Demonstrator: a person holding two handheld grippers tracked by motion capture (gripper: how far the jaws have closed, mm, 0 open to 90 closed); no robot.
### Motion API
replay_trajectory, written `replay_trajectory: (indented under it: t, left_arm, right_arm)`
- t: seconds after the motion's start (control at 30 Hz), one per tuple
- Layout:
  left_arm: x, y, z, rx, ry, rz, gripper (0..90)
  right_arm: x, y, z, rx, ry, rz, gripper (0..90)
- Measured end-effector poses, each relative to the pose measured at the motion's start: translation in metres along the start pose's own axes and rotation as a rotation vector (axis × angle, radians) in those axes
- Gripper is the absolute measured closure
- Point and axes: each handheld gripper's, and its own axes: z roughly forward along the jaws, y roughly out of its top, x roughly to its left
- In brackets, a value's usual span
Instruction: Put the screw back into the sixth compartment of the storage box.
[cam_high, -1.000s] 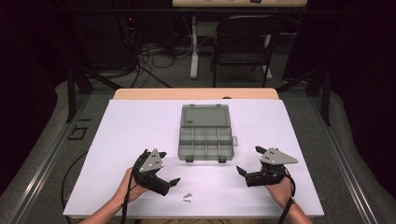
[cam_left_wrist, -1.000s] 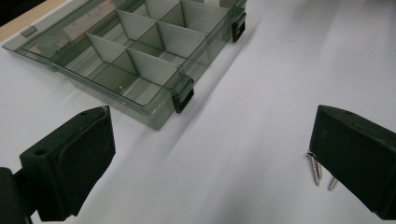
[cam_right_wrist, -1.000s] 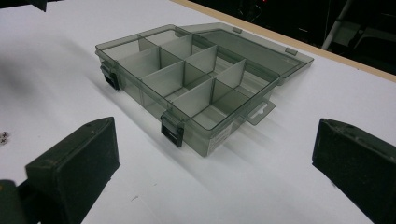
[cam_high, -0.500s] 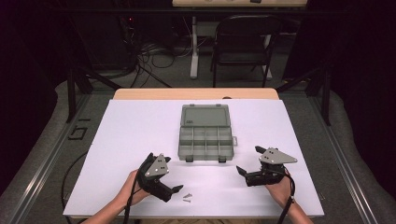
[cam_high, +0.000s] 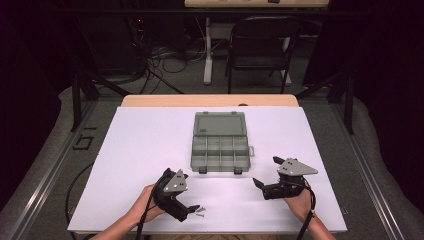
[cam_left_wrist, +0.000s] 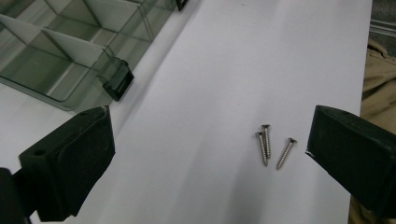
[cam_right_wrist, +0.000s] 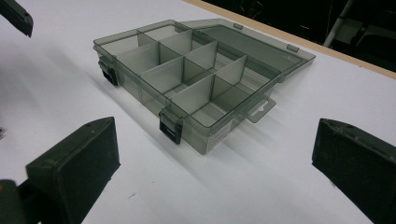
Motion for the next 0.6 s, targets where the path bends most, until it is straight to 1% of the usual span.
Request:
replay_trajectory:
  t: [0.07,0.13,0.2,0.27,0.3,0.33,0.37,0.4,0.43,0.5,0.53,0.6]
  left_arm:
    - [-0.001,0.001,0.003,0.018,-0.014,0.011,4.7]
    - [-0.003,0.002,0.006,0.029,-0.022,0.007,7.9]
    - [-0.005,0.003,0.01,0.046,-0.04,0.014,11.5]
    - [-0.006,0.003,0.013,0.061,-0.05,0.012,16.3]
    - [-0.007,0.003,0.016,0.059,-0.064,-0.006,18.1]
    - [-0.007,0.003,0.017,0.07,-0.071,-0.008,24.0]
    - [-0.007,0.002,0.018,0.071,-0.075,-0.01,28.1]
    - [-0.007,0.002,0.02,0.083,-0.083,-0.008,30.6]
    - [-0.007,0.001,0.021,0.086,-0.092,-0.003,37.3]
    - [-0.009,0.001,0.025,0.099,-0.108,0.001,44.5]
    - [-0.01,0.001,0.025,0.105,-0.108,0.007,49.0]
    - [-0.01,0.0,0.028,0.115,-0.123,0.01,55.3]
  right_arm:
    - [0.0,0.0,0.0,0.001,0.003,0.001,0.0]
    - [0.0,0.0,0.001,0.002,0.006,-0.001,0.0]
    - [0.0,0.0,0.0,0.003,0.006,-0.002,0.0]
    - [0.001,0.0,0.0,0.002,0.005,-0.001,0.4]
    - [0.001,0.0,0.0,0.002,0.003,-0.001,1.0]
    - [0.001,0.0,0.0,0.002,0.002,-0.001,1.0]
    - [0.001,0.0,0.0,0.003,0.001,-0.001,1.1]
    - [0.001,0.0,0.0,0.003,0.001,-0.001,1.1]
    - [0.001,0.0,0.0,0.002,0.0,-0.002,1.1]
    - [0.001,0.0,0.0,0.002,0.0,-0.002,1.1]
    - [0.001,0.0,0.0,0.002,-0.001,-0.003,1.1]
    - [0.001,0.0,0.001,0.003,0.0,-0.004,1.1]
